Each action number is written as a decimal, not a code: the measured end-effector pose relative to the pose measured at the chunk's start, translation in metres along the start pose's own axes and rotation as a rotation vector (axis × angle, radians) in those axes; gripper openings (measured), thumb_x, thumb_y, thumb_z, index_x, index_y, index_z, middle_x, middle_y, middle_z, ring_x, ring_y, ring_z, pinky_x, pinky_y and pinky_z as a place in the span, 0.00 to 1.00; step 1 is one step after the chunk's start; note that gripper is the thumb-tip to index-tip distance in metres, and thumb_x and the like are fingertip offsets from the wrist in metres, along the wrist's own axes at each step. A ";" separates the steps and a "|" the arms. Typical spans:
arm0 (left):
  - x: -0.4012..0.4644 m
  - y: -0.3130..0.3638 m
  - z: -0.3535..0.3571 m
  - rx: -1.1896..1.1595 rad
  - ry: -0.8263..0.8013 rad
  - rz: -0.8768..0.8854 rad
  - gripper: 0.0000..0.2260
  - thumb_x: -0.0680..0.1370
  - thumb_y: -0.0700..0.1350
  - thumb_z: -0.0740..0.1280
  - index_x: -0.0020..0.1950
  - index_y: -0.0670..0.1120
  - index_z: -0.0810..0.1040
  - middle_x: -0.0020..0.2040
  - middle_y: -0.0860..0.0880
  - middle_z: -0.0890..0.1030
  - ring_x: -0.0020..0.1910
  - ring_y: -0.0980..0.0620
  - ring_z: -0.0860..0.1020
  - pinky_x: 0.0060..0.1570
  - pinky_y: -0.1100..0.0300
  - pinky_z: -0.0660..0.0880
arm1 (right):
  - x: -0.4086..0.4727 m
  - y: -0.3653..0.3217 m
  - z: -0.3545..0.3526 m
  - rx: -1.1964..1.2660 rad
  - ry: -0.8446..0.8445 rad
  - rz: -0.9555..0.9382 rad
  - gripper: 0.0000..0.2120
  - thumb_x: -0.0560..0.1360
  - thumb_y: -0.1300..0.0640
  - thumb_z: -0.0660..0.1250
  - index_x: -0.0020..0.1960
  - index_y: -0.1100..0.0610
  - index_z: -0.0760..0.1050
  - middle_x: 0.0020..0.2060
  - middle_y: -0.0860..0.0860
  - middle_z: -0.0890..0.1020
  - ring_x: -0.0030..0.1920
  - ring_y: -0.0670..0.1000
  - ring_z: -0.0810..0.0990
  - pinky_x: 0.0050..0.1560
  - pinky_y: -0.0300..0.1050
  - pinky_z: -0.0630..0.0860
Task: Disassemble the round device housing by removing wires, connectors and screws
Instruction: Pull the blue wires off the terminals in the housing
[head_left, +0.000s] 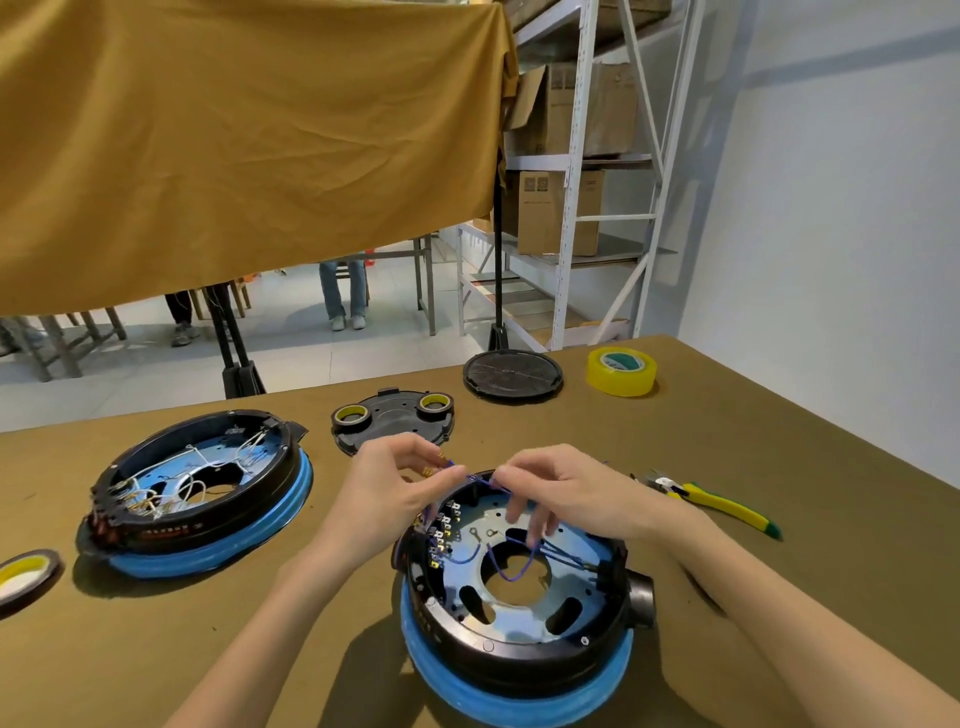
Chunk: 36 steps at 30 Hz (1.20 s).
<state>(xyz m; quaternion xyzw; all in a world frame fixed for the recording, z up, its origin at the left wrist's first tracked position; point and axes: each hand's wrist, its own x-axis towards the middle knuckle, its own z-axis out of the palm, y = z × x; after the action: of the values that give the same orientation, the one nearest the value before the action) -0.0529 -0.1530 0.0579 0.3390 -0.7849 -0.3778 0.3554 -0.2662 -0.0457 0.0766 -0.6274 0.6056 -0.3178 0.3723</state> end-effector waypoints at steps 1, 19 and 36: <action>0.003 0.001 0.003 -0.027 -0.012 0.005 0.09 0.73 0.53 0.78 0.46 0.49 0.84 0.40 0.51 0.86 0.29 0.51 0.83 0.33 0.60 0.79 | 0.000 -0.001 -0.001 0.005 -0.056 0.013 0.18 0.84 0.43 0.59 0.57 0.54 0.79 0.42 0.53 0.85 0.33 0.54 0.82 0.36 0.44 0.78; -0.003 -0.052 0.045 -0.052 0.002 -0.065 0.14 0.83 0.37 0.64 0.64 0.52 0.81 0.58 0.60 0.82 0.57 0.70 0.77 0.52 0.75 0.74 | 0.036 0.118 -0.064 -0.356 0.557 0.356 0.17 0.84 0.57 0.61 0.44 0.64 0.83 0.29 0.53 0.80 0.36 0.53 0.81 0.48 0.48 0.75; -0.006 -0.053 0.047 -0.064 0.033 -0.092 0.13 0.83 0.38 0.65 0.61 0.54 0.82 0.55 0.60 0.83 0.56 0.64 0.80 0.57 0.62 0.79 | 0.020 0.068 -0.021 -0.453 0.395 0.242 0.21 0.85 0.49 0.55 0.35 0.55 0.67 0.28 0.50 0.72 0.30 0.51 0.71 0.33 0.48 0.63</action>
<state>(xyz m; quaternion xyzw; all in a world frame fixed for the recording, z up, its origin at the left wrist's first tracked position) -0.0739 -0.1572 -0.0094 0.3695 -0.7498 -0.4132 0.3613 -0.3183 -0.0664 0.0286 -0.5440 0.7916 -0.2441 0.1336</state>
